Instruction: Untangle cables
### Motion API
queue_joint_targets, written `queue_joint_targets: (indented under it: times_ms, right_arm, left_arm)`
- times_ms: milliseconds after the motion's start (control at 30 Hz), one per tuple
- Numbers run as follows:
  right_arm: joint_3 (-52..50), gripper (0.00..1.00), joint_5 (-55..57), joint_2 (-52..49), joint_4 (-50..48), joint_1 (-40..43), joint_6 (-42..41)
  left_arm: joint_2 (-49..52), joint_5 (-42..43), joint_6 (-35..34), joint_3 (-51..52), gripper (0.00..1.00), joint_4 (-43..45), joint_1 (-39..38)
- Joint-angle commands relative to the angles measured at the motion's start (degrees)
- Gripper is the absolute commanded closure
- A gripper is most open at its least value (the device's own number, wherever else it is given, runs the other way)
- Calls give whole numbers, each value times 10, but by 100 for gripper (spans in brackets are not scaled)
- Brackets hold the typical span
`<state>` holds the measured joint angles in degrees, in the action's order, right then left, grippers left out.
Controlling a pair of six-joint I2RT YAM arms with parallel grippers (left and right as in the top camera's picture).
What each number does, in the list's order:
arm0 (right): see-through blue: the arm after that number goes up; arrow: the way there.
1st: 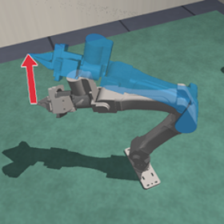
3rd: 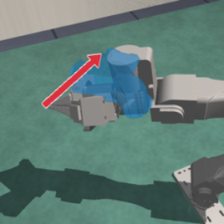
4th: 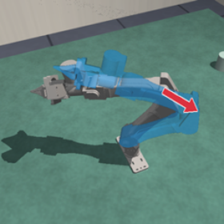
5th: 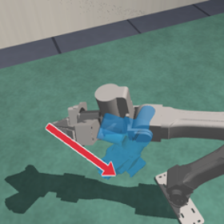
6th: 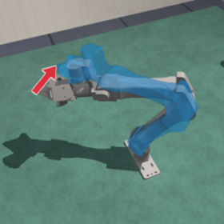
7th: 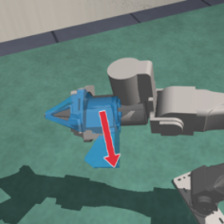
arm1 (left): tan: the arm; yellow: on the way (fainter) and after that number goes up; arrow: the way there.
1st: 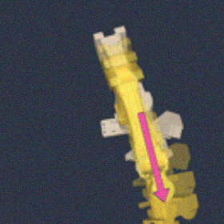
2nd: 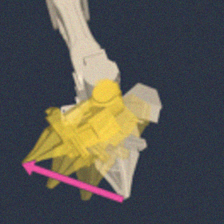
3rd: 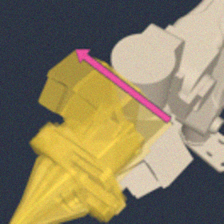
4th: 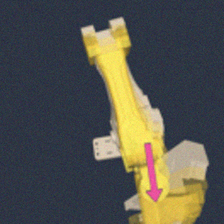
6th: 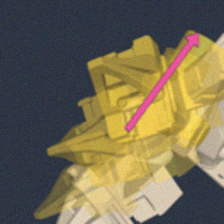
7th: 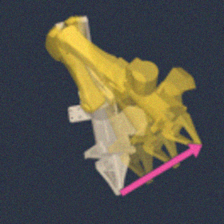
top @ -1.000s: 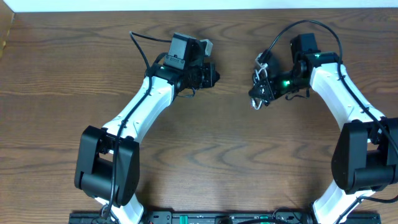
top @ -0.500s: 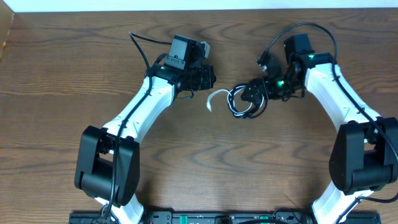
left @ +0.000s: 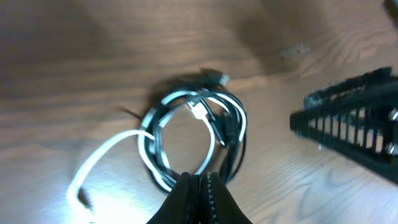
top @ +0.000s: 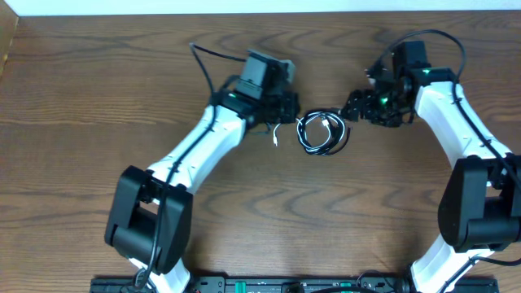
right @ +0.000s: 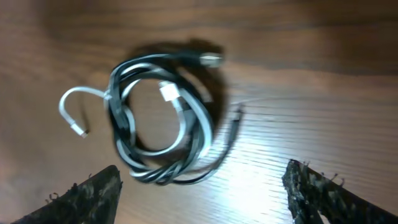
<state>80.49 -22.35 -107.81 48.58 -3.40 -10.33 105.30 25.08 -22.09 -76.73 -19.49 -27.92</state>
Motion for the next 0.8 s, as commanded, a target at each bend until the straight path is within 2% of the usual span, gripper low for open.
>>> queue_joint_targets:
  times_ms: [0, 133, 367, 600, 767]
  right_arm:
    - [9, 20, 23, 15, 2, 10, -30]
    - [9, 20, 23, 15, 5, 15, -29]
    - [9, 18, 26, 15, 9, 14, -23]
    - [8, 17, 28, 15, 12, 14, -16]
    - [7, 17, 28, 15, 12, 14, -16]
  left_arm:
    - [34, -51, -83, -3, 92, 0, -25]
    - [63, -65, -138, -3, 92, 7, -49]
    - [105, -103, -169, -3, 92, 7, -63]
    - [108, -154, -172, -3, 91, -4, -63]
    - [113, -187, -172, -3, 83, -10, -72]
